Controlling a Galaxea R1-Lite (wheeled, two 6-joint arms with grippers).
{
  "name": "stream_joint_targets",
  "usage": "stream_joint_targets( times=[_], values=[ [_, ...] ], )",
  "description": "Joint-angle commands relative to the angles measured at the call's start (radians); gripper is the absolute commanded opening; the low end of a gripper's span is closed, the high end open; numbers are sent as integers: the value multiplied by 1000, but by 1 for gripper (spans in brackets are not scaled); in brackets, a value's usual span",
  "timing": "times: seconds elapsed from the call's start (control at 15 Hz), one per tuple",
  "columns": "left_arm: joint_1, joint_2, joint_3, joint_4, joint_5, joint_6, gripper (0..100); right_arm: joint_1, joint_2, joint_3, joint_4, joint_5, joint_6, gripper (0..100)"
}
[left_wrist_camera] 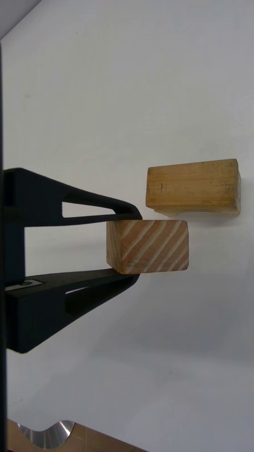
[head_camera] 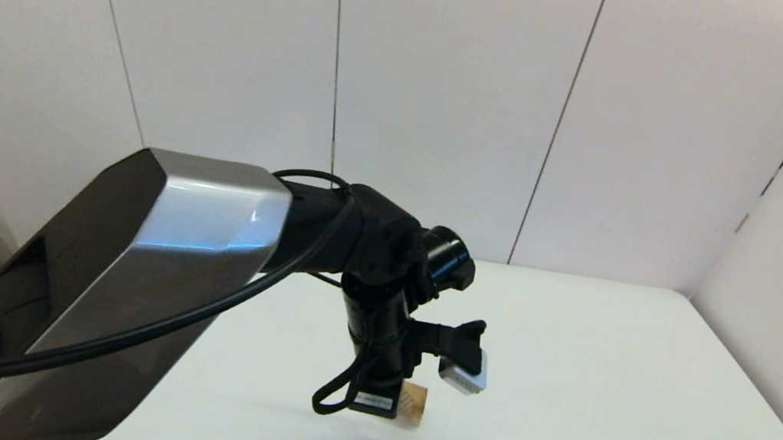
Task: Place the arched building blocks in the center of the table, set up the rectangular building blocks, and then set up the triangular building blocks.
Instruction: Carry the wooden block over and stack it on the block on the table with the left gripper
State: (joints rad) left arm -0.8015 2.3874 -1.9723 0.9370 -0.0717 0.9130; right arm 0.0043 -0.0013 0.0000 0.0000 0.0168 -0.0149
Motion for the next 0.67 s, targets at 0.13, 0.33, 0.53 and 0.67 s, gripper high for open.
stream_joint_targets(
  times=[0.13,0.33,0.53,0.67],
  values=[
    [15,32,0,-57,-3,0,0,0,0,0,0,0,0,100],
    [16,39,-2,-101,-5,-28,0,0,0,0,0,2,0,100],
    [16,39,-2,-107,-5,-25,0,0,0,0,0,0,0,100],
    [16,41,-2,-107,-5,-25,0,0,0,0,0,0,0,100]
  ],
)
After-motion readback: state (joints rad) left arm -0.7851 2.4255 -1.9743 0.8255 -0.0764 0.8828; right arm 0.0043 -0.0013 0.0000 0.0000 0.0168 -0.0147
